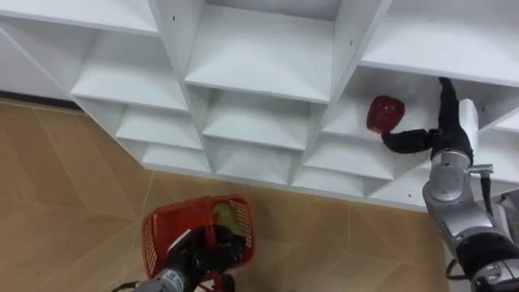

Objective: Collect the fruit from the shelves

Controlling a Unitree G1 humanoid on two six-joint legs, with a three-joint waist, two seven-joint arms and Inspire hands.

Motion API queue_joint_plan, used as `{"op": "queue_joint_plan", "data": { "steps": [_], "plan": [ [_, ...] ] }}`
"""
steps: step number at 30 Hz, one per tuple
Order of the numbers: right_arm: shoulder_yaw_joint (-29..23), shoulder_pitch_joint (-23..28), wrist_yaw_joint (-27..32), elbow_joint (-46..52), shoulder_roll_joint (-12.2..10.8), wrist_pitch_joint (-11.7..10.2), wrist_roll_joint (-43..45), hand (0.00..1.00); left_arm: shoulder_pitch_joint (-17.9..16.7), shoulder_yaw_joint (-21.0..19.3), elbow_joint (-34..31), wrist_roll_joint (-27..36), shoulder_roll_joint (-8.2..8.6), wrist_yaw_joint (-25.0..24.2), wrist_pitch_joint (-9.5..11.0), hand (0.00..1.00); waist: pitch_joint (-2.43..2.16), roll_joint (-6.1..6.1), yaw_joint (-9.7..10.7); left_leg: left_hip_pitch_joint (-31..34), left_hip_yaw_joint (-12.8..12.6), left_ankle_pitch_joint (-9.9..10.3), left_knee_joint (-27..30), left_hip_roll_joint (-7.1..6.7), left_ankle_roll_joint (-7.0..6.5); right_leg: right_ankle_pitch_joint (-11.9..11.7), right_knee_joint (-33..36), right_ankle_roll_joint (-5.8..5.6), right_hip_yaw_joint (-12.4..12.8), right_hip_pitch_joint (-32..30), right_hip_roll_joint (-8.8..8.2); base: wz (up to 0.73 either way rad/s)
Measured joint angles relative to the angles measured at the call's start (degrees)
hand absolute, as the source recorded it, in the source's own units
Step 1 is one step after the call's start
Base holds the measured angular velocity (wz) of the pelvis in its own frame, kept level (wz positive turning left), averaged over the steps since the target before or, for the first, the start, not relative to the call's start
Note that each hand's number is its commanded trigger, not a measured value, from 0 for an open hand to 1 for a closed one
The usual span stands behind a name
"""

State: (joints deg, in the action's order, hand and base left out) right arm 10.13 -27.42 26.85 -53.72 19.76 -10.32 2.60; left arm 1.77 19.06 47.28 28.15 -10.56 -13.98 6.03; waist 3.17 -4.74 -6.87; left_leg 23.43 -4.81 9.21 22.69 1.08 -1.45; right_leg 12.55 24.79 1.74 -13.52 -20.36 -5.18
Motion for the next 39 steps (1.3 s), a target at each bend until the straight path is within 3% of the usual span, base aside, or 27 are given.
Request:
{"op": "queue_joint_plan", "data": {
  "steps": [6, 20, 32, 39],
  "plan": [
    [-0.04, -0.44, 1.48, 0.36, 0.0, 0.44, 3.81, 0.0, 1.21, 0.18, 2.35, -0.13, 0.22, -0.16, -0.04, 1.0, 0.13, -0.63, -1.23, 0.56, -0.26, -0.11, 0.14, -0.74, -0.15, 1.23, 2.15, -0.02, 0.61, -1.82, -0.96, 0.01],
    [0.18, -0.8, 7.62, 2.19, 0.0, 0.47, 10.77, 0.0, 2.62, 0.4, 3.43, 0.04, 0.72, -0.12, -0.12, 1.0, 0.04, -0.95, -1.23, 5.12, -0.33, -0.71, 0.49, -1.01, -0.19, 1.28, 4.07, 0.1, 0.43, -6.83, -1.46, 0.0],
    [1.07, -0.86, 8.73, 2.65, -0.01, 2.85, 11.29, 0.0, 2.81, 0.4, 3.27, 0.42, 0.89, -0.07, -0.66, 1.0, 0.1, -1.07, -1.24, 6.36, -0.1, -0.9, 0.62, -1.31, -0.35, 1.43, 4.16, 0.1, 0.19, -7.98, -1.84, 0.01],
    [1.08, -1.7, 8.74, 5.03, 0.0, 4.47, 11.38, 0.0, 3.21, 1.12, 1.45, 0.53, 0.82, 0.05, -1.04, 1.0, 0.07, -1.04, -1.09, 10.36, 0.0, -1.45, 1.08, -1.68, -0.43, 1.46, 6.28, 0.12, 0.65, -12.61, -2.22, 0.01]
  ]
}}
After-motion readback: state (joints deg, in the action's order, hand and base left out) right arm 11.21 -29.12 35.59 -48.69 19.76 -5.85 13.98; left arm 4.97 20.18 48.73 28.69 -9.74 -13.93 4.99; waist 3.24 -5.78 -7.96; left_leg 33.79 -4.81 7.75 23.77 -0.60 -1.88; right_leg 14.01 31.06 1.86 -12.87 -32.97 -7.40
